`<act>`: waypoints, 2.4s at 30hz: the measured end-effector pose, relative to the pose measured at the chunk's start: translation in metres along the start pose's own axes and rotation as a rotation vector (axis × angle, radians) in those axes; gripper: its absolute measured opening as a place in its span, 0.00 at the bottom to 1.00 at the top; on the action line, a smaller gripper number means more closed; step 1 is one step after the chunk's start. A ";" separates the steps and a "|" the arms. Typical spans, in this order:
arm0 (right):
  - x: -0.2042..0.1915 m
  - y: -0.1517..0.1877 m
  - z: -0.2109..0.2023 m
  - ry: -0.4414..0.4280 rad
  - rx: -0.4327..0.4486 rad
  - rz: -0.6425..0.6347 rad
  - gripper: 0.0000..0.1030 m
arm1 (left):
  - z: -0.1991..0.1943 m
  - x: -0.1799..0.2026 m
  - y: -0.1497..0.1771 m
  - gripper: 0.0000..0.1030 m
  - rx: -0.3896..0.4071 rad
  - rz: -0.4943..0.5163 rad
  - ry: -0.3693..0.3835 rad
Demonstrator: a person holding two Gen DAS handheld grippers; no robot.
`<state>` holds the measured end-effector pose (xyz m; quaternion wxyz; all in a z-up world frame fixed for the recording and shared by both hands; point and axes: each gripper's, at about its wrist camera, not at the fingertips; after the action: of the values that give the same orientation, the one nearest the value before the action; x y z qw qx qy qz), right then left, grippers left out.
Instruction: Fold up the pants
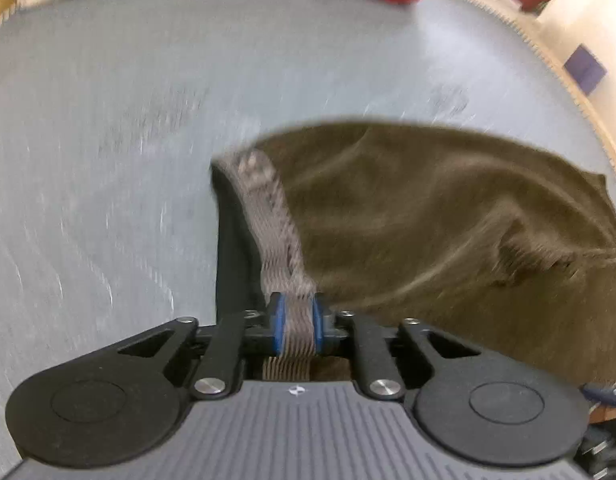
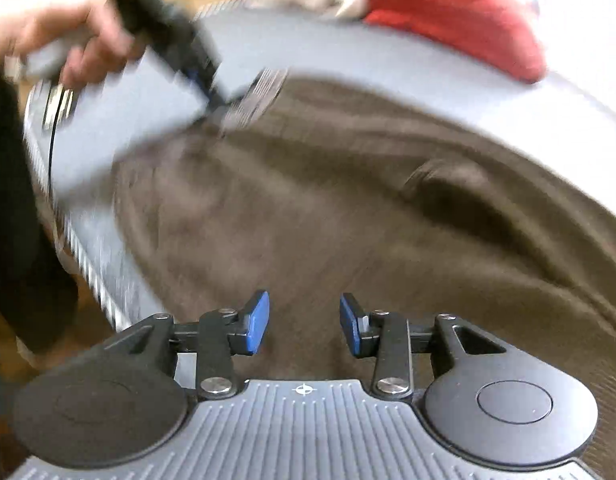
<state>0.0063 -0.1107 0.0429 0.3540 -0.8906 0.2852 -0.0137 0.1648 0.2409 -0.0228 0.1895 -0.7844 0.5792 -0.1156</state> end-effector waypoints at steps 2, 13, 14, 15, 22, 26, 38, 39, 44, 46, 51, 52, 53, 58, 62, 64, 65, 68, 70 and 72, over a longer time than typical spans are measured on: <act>0.012 -0.009 -0.024 0.034 0.091 0.045 0.40 | -0.009 0.006 -0.004 0.43 0.048 -0.003 0.012; 0.116 -0.063 -0.178 0.397 0.484 0.231 0.61 | -0.041 0.036 -0.008 0.64 0.308 0.013 0.055; 0.125 -0.063 -0.185 0.424 0.488 0.227 0.63 | -0.039 0.036 -0.009 0.64 0.304 0.003 0.059; 0.133 -0.061 -0.187 0.447 0.482 0.217 0.63 | -0.036 0.037 -0.010 0.65 0.298 -0.004 0.059; 0.195 -0.021 -0.145 0.585 0.298 0.266 0.57 | -0.027 0.017 -0.018 0.50 0.243 -0.071 0.014; 0.204 -0.028 -0.134 0.585 0.287 0.317 0.54 | -0.018 -0.001 -0.026 0.08 0.207 -0.125 -0.022; 0.227 -0.030 -0.142 0.555 0.317 0.385 0.54 | 0.025 0.008 -0.082 0.18 0.179 -0.073 -0.021; 0.229 -0.029 -0.143 0.552 0.321 0.394 0.54 | 0.033 0.013 -0.086 0.26 0.185 -0.053 -0.030; 0.244 -0.023 -0.145 0.549 0.309 0.453 0.55 | 0.076 0.017 -0.090 0.49 0.176 -0.040 -0.045; 0.249 -0.020 -0.145 0.561 0.294 0.469 0.55 | 0.089 0.017 -0.093 0.50 0.146 -0.047 -0.047; 0.257 -0.013 -0.144 0.574 0.269 0.512 0.55 | 0.102 0.023 -0.101 0.67 0.180 0.002 -0.068; 0.259 -0.011 -0.143 0.573 0.267 0.526 0.55 | 0.106 0.022 -0.103 0.67 0.169 -0.002 -0.048; 0.260 -0.011 -0.144 0.571 0.267 0.535 0.55 | 0.110 0.023 -0.104 0.67 0.162 -0.001 -0.034; 0.263 -0.011 -0.139 0.571 0.252 0.542 0.55 | 0.122 0.034 -0.106 0.67 0.170 0.066 -0.028; 0.264 -0.010 -0.135 0.574 0.230 0.549 0.55 | 0.130 0.038 -0.104 0.54 0.138 0.097 -0.062; 0.265 -0.010 -0.135 0.572 0.232 0.567 0.55 | 0.127 0.040 -0.104 0.34 0.139 0.096 -0.041; 0.266 -0.009 -0.135 0.569 0.236 0.576 0.55 | 0.124 0.041 -0.104 0.24 0.141 0.099 -0.037; 0.266 -0.007 -0.139 0.568 0.255 0.603 0.55 | 0.115 0.047 -0.101 0.11 0.145 0.131 -0.058; 0.267 -0.004 -0.141 0.571 0.258 0.626 0.55 | 0.104 0.052 -0.099 0.10 0.160 0.143 -0.072; 0.267 -0.001 -0.143 0.572 0.266 0.650 0.55 | 0.089 0.054 -0.096 0.08 0.182 0.147 -0.076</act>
<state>0.1979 -0.3375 0.1027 0.3583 -0.6619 0.6322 -0.1839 0.3001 0.2283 -0.0640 0.2897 -0.7233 0.6145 -0.1239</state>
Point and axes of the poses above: each gripper's, at about its wrist camera, not at the fingertips, and z roughly the way its jaws point, x to its right, y to its underside, and after that the axes turned 12 degrees about -y, right-handed
